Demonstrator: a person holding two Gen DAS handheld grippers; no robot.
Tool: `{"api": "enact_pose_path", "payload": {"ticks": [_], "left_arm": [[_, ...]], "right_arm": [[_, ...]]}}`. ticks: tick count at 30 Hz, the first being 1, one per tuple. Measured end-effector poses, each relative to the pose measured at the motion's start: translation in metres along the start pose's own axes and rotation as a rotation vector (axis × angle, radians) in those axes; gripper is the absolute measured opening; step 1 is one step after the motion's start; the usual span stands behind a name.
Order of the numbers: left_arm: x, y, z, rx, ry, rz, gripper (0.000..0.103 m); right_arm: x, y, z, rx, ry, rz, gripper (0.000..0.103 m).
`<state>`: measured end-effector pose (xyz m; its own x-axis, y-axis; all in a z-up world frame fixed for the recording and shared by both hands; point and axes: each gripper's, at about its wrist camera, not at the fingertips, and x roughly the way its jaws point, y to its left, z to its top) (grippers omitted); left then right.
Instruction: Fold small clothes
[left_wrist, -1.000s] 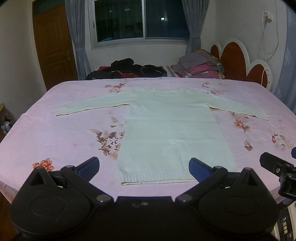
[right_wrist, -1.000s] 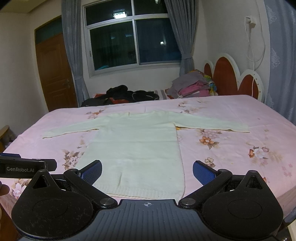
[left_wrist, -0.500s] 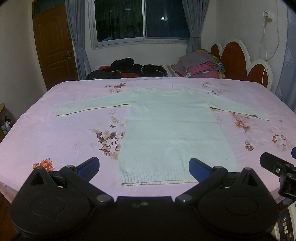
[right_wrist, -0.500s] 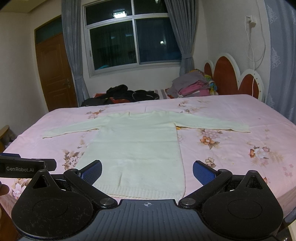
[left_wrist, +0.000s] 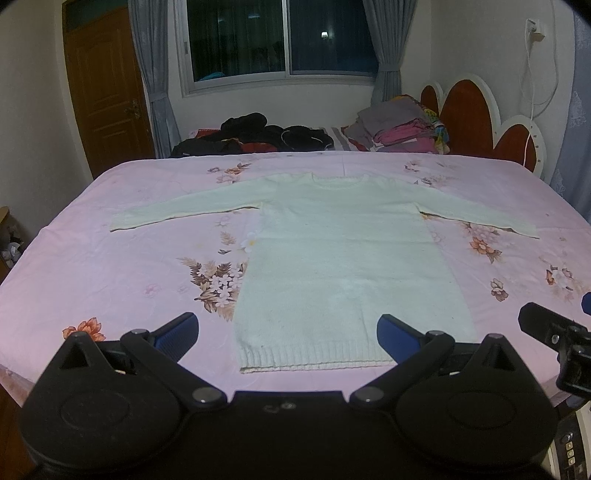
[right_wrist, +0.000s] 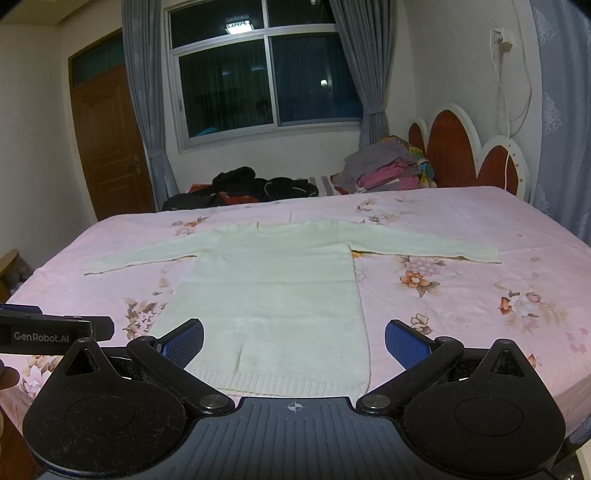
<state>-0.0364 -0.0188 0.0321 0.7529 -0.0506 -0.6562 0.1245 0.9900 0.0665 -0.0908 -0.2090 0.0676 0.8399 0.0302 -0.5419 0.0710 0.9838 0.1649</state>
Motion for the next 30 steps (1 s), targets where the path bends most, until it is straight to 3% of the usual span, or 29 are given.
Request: {"api": "enact_pose_path", "payload": {"ticks": [18, 30], "left_arm": [[0.026, -0.007, 0.015, 0.005, 0.018, 0.013, 0.103], [0.068, -0.002, 0.034, 0.001, 0.050, 0.024, 0.103]], "right_arm": [[0.022, -0.012, 0.007, 0.008, 0.018, -0.030, 0.103], [0.063, -0.021, 0.018, 0.011, 0.045, -0.059, 0.103]]}}
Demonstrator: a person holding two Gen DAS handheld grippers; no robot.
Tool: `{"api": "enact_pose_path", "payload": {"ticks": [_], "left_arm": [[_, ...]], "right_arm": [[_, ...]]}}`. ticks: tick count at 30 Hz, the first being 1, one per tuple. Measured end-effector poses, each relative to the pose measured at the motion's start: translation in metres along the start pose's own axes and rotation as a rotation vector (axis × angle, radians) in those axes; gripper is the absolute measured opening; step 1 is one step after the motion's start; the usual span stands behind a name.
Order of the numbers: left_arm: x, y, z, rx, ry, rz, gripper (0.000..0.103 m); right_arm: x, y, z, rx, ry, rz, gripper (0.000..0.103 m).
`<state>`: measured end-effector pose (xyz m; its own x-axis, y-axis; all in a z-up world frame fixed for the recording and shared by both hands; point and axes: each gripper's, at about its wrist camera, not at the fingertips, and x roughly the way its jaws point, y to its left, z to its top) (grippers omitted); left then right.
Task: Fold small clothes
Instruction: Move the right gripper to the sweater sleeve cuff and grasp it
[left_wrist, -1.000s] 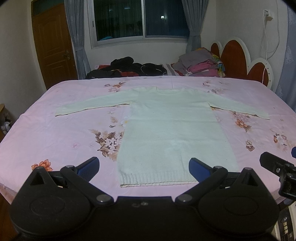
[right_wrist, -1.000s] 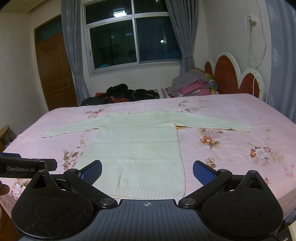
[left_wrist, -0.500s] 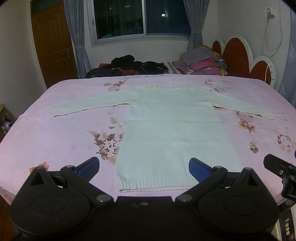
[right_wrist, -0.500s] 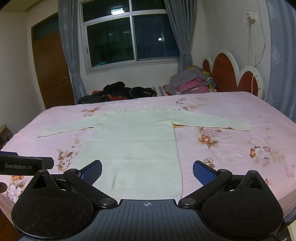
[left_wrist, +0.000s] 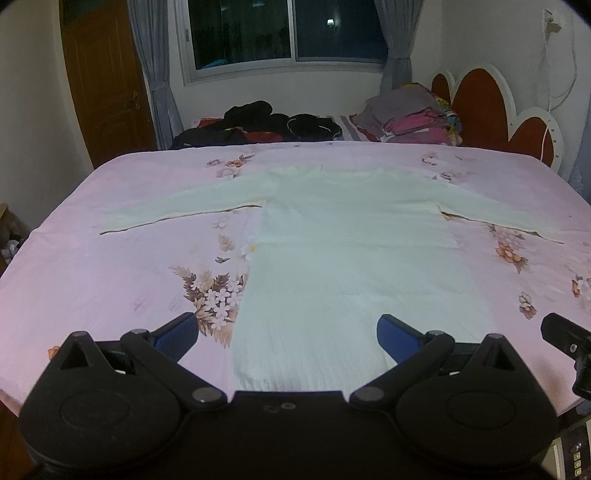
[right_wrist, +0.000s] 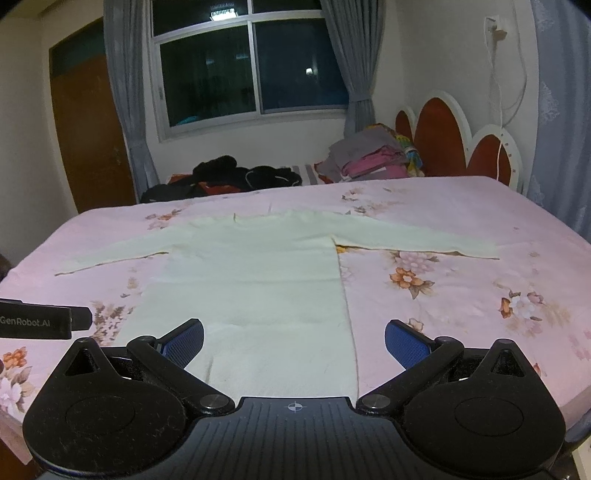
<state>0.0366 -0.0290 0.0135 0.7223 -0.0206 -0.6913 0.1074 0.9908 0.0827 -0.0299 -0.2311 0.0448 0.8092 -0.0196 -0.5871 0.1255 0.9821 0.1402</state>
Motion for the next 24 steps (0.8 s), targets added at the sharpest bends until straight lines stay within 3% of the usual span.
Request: {"api": "enact_pose_path", "payload": {"ticks": [24], "left_arm": [[0.141, 0.017, 0.086, 0.018, 0.054, -0.039, 0.103]], "right_arm": [[0.141, -0.007, 0.061, 0.042, 0.068, -0.139, 0.103]]}}
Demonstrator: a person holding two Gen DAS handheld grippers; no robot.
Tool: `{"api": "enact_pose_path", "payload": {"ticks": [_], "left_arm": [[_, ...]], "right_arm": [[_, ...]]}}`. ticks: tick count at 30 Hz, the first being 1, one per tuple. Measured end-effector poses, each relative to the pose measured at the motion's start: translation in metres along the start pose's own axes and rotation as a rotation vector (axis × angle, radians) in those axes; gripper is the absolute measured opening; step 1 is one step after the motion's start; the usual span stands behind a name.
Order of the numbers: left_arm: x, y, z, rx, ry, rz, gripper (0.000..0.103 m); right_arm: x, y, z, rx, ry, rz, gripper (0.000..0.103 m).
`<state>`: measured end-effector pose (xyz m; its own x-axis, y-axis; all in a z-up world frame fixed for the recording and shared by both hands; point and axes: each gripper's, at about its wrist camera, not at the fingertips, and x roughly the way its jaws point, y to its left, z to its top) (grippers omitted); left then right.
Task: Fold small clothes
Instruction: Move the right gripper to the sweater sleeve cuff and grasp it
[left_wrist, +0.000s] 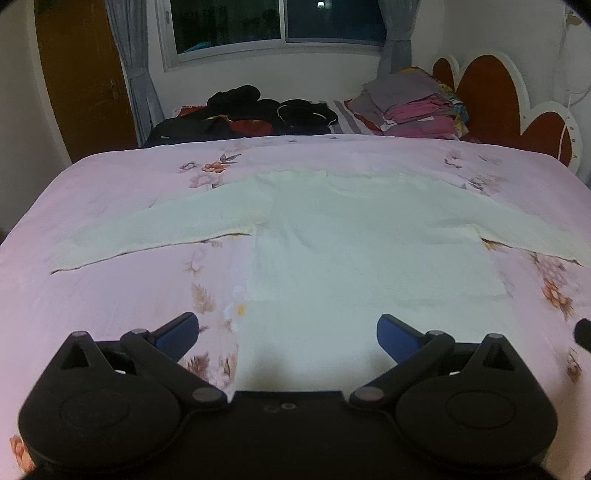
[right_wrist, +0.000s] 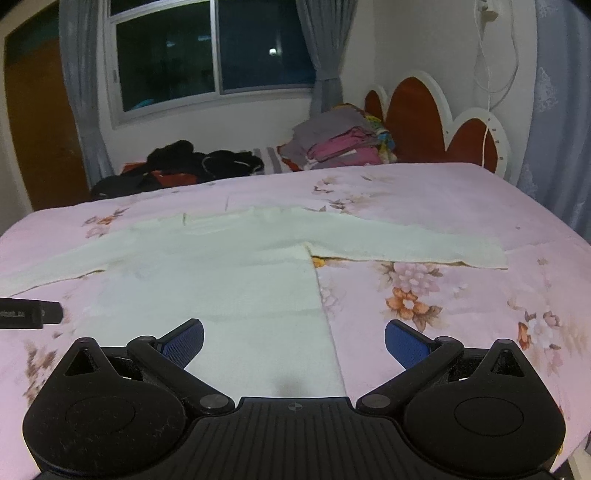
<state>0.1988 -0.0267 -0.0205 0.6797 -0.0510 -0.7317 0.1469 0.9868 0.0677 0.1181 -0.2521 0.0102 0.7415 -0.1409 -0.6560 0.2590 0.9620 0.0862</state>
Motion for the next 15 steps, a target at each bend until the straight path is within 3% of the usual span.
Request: {"api": "enact_pose_path", "payload": {"ticks": [8, 15], "left_arm": [[0.033, -0.001, 0.023, -0.005, 0.013, 0.003, 0.103], [0.059, -0.011, 0.034, -0.015, 0.036, -0.011, 0.103]], "right_arm": [[0.036, -0.015, 0.021, 0.031, 0.014, -0.032, 0.103], [0.064, -0.059, 0.038, 0.104, 0.000, -0.055, 0.103]]}}
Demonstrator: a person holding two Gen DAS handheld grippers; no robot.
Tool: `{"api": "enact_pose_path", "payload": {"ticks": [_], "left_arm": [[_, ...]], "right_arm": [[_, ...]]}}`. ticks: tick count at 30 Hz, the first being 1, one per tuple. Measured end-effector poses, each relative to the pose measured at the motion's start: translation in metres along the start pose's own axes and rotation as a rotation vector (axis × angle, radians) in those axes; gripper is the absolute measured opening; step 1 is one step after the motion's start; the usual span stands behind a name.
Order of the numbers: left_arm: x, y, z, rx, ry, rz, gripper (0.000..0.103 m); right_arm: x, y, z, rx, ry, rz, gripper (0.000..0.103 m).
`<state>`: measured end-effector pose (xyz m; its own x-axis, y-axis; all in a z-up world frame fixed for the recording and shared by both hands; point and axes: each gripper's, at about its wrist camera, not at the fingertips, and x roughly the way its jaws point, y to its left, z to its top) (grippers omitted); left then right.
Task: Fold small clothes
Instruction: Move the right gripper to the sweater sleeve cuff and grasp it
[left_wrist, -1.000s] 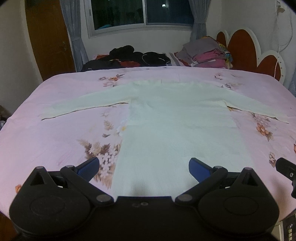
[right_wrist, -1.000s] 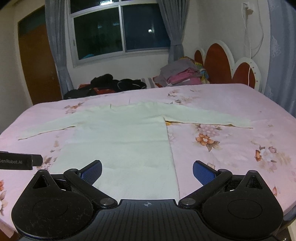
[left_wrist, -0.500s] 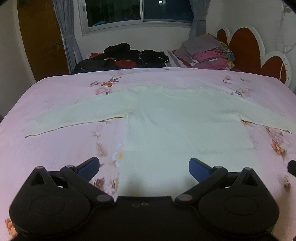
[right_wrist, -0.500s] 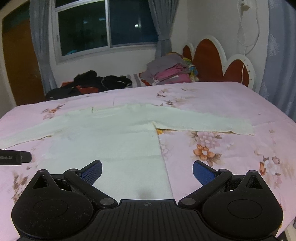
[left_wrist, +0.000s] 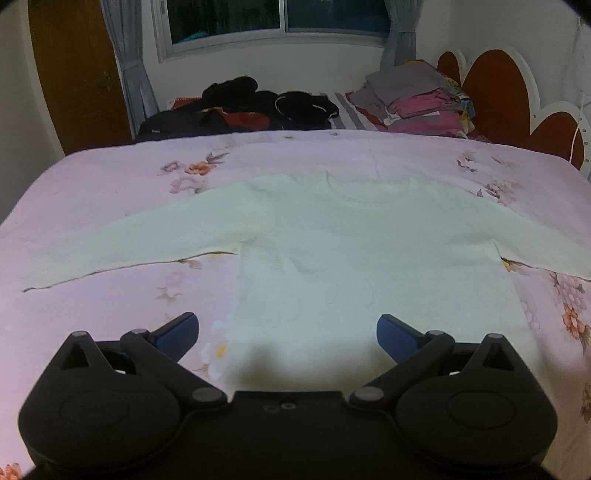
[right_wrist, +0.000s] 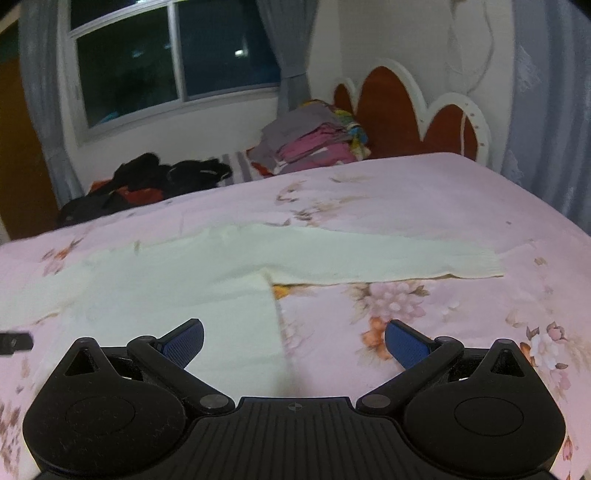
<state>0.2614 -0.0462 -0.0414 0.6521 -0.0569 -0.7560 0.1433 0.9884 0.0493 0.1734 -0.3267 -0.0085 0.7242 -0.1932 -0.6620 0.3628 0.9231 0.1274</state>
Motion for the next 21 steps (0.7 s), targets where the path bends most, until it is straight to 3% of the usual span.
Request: {"api": "enact_pose_path", "payload": {"ticks": [6, 15, 17, 18, 21], "left_arm": [[0.024, -0.019, 0.011, -0.017, 0.019, 0.002, 0.103], [0.070, -0.060, 0.027, 0.004, 0.062, 0.003, 0.096], [0.078, -0.068, 0.030, 0.011, 0.062, 0.014, 0.096], [0.081, -0.072, 0.031, 0.016, 0.062, 0.019, 0.096], [0.090, -0.081, 0.034, 0.033, 0.065, 0.037, 0.095]], "right_arm": [[0.040, -0.058, 0.020, 0.061, 0.010, -0.011, 0.103], [0.111, -0.158, 0.033, 0.196, 0.078, -0.105, 0.102], [0.124, -0.179, 0.036, 0.231, 0.086, -0.126, 0.088], [0.130, -0.189, 0.037, 0.250, 0.100, -0.142, 0.075], [0.149, -0.219, 0.038, 0.325, 0.129, -0.165, 0.075]]}}
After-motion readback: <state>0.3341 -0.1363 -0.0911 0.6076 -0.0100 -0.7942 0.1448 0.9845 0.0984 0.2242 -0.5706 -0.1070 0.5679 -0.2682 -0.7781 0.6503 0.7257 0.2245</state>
